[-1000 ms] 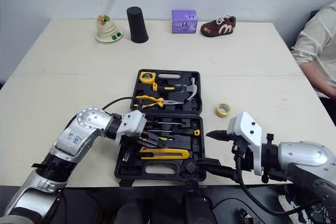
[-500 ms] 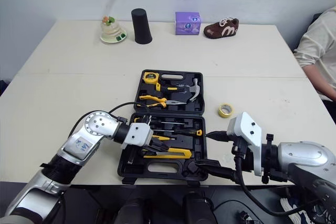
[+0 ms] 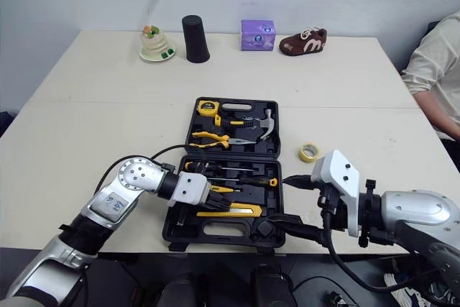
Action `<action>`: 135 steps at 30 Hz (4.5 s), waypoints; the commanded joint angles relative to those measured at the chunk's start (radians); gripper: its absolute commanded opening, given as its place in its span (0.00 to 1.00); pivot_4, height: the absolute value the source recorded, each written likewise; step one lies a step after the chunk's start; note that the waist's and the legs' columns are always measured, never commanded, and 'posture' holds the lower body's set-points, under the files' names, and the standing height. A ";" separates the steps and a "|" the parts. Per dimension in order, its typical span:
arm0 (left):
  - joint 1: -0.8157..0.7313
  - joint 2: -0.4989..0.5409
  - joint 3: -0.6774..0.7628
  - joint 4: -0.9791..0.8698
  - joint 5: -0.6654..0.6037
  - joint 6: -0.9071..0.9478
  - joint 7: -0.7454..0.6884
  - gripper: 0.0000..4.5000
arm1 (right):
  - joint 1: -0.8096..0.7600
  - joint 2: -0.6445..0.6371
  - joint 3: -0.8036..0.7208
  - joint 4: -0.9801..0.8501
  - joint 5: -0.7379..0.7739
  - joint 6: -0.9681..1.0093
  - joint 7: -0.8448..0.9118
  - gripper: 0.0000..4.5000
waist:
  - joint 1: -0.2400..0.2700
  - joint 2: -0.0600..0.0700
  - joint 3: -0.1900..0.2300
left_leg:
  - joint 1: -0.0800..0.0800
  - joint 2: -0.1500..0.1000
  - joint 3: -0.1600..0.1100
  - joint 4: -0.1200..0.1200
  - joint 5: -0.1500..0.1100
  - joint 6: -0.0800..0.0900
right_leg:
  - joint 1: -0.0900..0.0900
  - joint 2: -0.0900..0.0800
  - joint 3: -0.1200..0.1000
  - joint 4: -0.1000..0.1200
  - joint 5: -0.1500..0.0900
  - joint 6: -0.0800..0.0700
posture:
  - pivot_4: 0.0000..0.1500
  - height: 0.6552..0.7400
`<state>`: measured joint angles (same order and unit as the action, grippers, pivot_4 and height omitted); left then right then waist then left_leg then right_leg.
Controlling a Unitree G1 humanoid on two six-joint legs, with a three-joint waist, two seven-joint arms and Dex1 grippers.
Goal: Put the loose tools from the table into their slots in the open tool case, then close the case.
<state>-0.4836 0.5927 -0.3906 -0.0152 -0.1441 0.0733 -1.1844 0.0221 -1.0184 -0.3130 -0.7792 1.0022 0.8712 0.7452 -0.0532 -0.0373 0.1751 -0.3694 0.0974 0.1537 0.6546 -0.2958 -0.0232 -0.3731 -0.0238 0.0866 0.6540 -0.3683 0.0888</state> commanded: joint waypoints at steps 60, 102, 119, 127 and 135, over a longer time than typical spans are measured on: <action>-0.078 0.080 0.346 -0.325 -0.447 0.428 0.096 1.00 | -0.831 0.115 0.658 1.014 -1.018 -0.487 0.559 0.01 | -0.033 0.010 0.016 | -0.005 0.005 0.019 0.010 -0.002 -0.012 | -0.020 0.012 0.005 0.016 -0.006 -0.002 | 1.00 0.98; 0.059 0.273 0.240 -0.479 -0.412 0.428 -0.133 1.00 | -0.418 -0.007 0.504 -0.023 -0.429 0.051 0.459 0.54 | -0.030 0.009 0.016 | -0.005 0.006 0.014 0.009 -0.002 -0.014 | -0.018 0.012 0.011 0.014 -0.007 -0.004 | 1.00 0.98; 0.053 0.244 0.226 -0.464 -0.411 0.440 -0.129 1.00 | -0.024 0.266 0.452 0.182 -0.564 -0.448 0.316 0.01 | -0.031 0.005 0.014 | -0.006 0.004 0.012 0.010 -0.002 -0.014 | -0.016 0.015 0.010 0.012 -0.006 -0.003 | 1.00 0.98; 0.035 0.238 0.226 -0.438 -0.392 0.424 -0.125 1.00 | 0.085 0.280 0.517 0.396 -0.671 -0.585 0.310 0.01 | -0.030 0.004 0.014 | -0.001 0.004 0.011 0.009 -0.002 -0.013 | -0.010 0.015 0.009 0.011 -0.006 -0.003 | 1.00 0.98; 0.034 0.220 0.230 -0.324 -0.307 0.365 -0.076 1.00 | 0.138 0.278 0.452 0.455 -0.583 -0.613 0.310 0.01 | -0.017 -0.008 0.005 | 0.004 0.002 0.003 0.009 -0.003 -0.012 | 0.002 0.014 0.002 0.006 -0.006 -0.003 | 1.00 0.98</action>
<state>-0.4480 0.8207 -0.1740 -0.3657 -0.4753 0.4636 -1.2844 0.1360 -0.7157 0.1565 -0.3876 0.4233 0.1783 1.0620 -0.0698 -0.0452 0.1796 -0.3653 0.0998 0.1567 0.6637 -0.2991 -0.0352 -0.3712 -0.0103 0.0888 0.6595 -0.3747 0.0857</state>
